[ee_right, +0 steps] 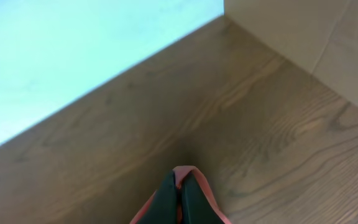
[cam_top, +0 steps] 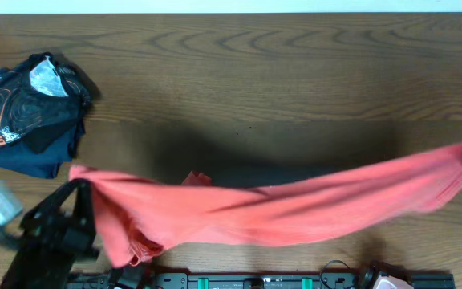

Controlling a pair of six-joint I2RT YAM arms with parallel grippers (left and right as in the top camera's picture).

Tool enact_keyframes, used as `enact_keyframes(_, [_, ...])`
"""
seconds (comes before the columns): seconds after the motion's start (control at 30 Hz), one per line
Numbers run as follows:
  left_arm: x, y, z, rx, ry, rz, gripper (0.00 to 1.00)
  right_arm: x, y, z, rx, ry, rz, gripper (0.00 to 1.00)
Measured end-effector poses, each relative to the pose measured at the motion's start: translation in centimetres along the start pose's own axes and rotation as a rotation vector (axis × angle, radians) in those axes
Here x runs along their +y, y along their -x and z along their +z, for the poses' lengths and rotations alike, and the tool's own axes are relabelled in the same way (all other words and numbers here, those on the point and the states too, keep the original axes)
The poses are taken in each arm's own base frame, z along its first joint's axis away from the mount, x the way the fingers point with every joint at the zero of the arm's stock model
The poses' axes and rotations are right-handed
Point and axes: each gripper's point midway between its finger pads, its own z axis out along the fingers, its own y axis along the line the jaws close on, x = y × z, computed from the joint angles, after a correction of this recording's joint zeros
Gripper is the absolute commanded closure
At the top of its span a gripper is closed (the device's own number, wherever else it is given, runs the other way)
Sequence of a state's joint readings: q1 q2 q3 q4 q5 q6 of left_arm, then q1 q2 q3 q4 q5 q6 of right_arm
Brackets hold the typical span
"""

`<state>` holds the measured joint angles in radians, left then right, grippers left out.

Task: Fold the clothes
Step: 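Lift the shirt with both grippers and fling it forward to flatten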

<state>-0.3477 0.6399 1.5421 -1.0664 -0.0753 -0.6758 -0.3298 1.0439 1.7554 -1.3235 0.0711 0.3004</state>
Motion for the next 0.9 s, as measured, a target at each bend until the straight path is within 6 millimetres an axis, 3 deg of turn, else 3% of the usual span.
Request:
enact_keyframes(0.13, [-0.1,-0.8,5.4,0.079,0.081,0.019,0.94,0.8,-0.1,6.1,0.135,-0.016,-0.029,0.99])
enact_keyframes(0.2, [-0.3,-1.3,9.4,0.128,0.125,0.04,0.94,1.5,-0.3,10.4,0.208,-0.016,-0.045,0.99])
enact_keyframes(0.23, [-0.3,-1.6,11.0,0.146,0.141,0.049,0.94,1.6,-0.4,11.5,0.226,-0.015,-0.049,0.99])
enact_keyframes(0.37, [0.6,-2.9,20.4,0.206,0.223,0.057,0.94,3.0,-0.9,19.5,0.305,0.018,-0.069,0.99])
enact_keyframes(0.5, [3.9,-4.1,30.6,0.264,0.247,0.024,0.94,4.9,-0.9,28.4,0.283,0.079,-0.077,0.99])
enact_keyframes(0.6, [7.7,-3.9,37.5,0.32,0.205,-0.047,0.94,5.8,-0.8,32.4,0.247,0.104,-0.058,0.99])
enact_keyframes(0.67, [9.8,-2.0,40.5,0.341,0.16,-0.105,0.94,6.1,0.2,33.2,0.21,0.109,-0.034,0.99])
enact_keyframes(0.7, [10.2,-1.3,41.0,0.338,0.147,-0.115,0.94,6.3,1.1,33.1,0.188,0.114,-0.028,0.99])
enact_keyframes(0.77, [10.8,2.4,41.9,0.312,0.078,-0.148,0.94,7.1,4.1,32.0,0.117,0.133,-0.014,0.99])
enact_keyframes(0.83, [9.9,6.7,41.2,0.26,-0.011,-0.148,0.94,8.1,8.3,29.9,0.015,0.166,-0.004,0.99])
enact_keyframes(0.9, [7.9,10.6,39.2,0.217,-0.108,-0.129,0.94,8.8,11.7,27.3,-0.064,0.196,0.001,0.99])
